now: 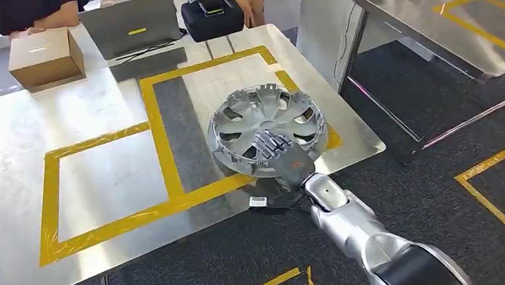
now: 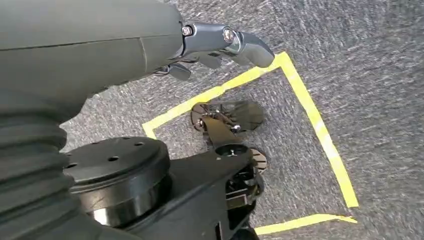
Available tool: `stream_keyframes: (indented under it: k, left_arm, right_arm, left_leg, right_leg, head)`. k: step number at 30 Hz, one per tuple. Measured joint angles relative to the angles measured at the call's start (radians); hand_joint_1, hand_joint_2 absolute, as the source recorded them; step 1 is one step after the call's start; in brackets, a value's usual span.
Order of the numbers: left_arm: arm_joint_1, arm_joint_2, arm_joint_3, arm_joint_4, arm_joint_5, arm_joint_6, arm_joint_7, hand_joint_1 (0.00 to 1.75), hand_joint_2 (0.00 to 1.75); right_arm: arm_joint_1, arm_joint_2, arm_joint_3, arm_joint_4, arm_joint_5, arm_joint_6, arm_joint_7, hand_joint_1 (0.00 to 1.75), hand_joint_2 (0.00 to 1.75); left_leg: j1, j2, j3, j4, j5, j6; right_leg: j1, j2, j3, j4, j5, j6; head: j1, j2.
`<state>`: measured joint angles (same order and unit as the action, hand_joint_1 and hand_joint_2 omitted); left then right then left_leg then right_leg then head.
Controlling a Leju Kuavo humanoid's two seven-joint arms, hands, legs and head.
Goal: Take the parts from the cabinet and place them on the table.
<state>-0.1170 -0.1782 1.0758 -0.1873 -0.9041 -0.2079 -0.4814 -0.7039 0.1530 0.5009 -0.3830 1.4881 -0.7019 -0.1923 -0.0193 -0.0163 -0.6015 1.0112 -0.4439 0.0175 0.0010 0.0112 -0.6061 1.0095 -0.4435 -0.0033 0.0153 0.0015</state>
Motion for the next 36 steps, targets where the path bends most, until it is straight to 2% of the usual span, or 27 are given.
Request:
stream_keyframes:
  k: [8, 15, 17, 21, 24, 26, 28, 32, 34, 36]
  left_arm:
    - [0.001, 0.000, 0.000, 0.000, -0.003, 0.002, 0.006, 0.00, 0.00]
    - [0.002, 0.000, 0.000, 0.000, -0.009, 0.012, 0.011, 0.00, 0.00]
    - [0.003, 0.000, 0.000, 0.000, -0.002, 0.016, 0.008, 0.00, 0.00]
    - [0.008, 0.001, 0.002, 0.000, 0.014, 0.021, -0.005, 0.00, 0.00]
    - [0.012, 0.001, 0.003, 0.000, 0.029, 0.026, -0.010, 0.00, 0.00]
    - [0.014, 0.001, 0.012, 0.000, 0.041, 0.031, -0.009, 0.00, 0.00]
    - [0.014, 0.000, 0.018, 0.000, 0.045, 0.033, -0.006, 0.00, 0.00]
    - [0.018, 0.000, 0.029, 0.000, 0.054, 0.033, -0.008, 0.00, 0.00]
    - [0.023, 0.000, 0.035, 0.000, 0.054, 0.033, -0.011, 0.00, 0.00]
    - [0.027, 0.000, 0.040, 0.000, 0.054, 0.033, -0.014, 0.00, 0.00]
  right_arm:
    - [-0.001, 0.006, -0.003, 0.000, -0.006, 0.000, -0.008, 0.00, 1.75]
    - [-0.005, 0.016, -0.021, 0.000, -0.053, 0.000, -0.050, 0.00, 1.75]
    - [-0.007, 0.027, -0.046, -0.004, -0.090, 0.000, -0.079, 0.00, 1.75]
    - [-0.008, 0.051, -0.123, -0.044, -0.197, 0.000, -0.184, 0.00, 1.75]
    - [-0.013, 0.083, -0.187, -0.063, -0.316, 0.009, -0.306, 0.00, 1.75]
    - [-0.013, 0.115, -0.221, -0.062, -0.421, 0.054, -0.407, 0.00, 1.75]
    - [-0.004, 0.143, -0.233, -0.079, -0.545, 0.133, -0.454, 0.00, 1.75]
    - [0.072, 0.151, -0.207, -0.215, -0.775, 0.283, -0.447, 0.00, 1.75]
    - [0.141, 0.122, -0.152, -0.351, -0.909, 0.343, -0.409, 0.00, 1.75]
    - [0.200, 0.081, -0.085, -0.480, -1.010, 0.364, -0.371, 0.00, 1.75]
  left_leg:
    - [0.000, 0.000, 0.000, 0.000, 0.000, 0.000]
    - [0.000, 0.000, 0.000, 0.000, 0.000, 0.000]
    - [0.000, 0.000, 0.001, 0.000, 0.000, 0.000]
    - [0.000, 0.001, 0.001, 0.000, 0.000, 0.000]
    - [0.000, 0.001, 0.001, 0.000, 0.000, 0.000]
    - [0.000, 0.002, 0.001, 0.000, 0.000, 0.000]
    - [0.000, 0.001, 0.002, 0.000, 0.000, 0.000]
    - [0.001, 0.000, 0.002, 0.000, 0.000, 0.000]
    - [0.000, 0.000, 0.002, 0.000, 0.000, 0.000]
    - [0.000, 0.000, 0.002, 0.000, -0.001, 0.001]
  right_leg:
    - [0.000, 0.000, 0.000, 0.000, 0.000, 0.000]
    - [0.000, 0.000, 0.000, 0.000, 0.000, 0.000]
    - [0.000, 0.000, 0.000, 0.000, 0.000, 0.000]
    - [0.000, 0.000, 0.000, 0.000, 0.000, 0.000]
    - [0.000, 0.000, 0.001, 0.000, 0.000, 0.000]
    - [0.000, 0.001, 0.000, 0.000, 0.000, 0.000]
    - [0.000, 0.001, 0.001, 0.000, -0.001, 0.000]
    - [0.000, -0.001, 0.001, 0.000, -0.001, -0.001]
    - [0.000, -0.001, 0.001, 0.000, -0.001, -0.001]
    - [0.000, -0.001, 0.001, 0.000, -0.002, 0.000]
  head:
    - [0.000, 0.000]
    - [0.000, 0.000]
    - [0.000, 0.000]
    - [0.000, 0.000]
    - [0.000, 0.000]
    - [0.000, 0.000]
    - [0.000, 0.000]
    - [0.000, 0.000]
    - [0.000, 0.000]
    - [0.000, 0.000]
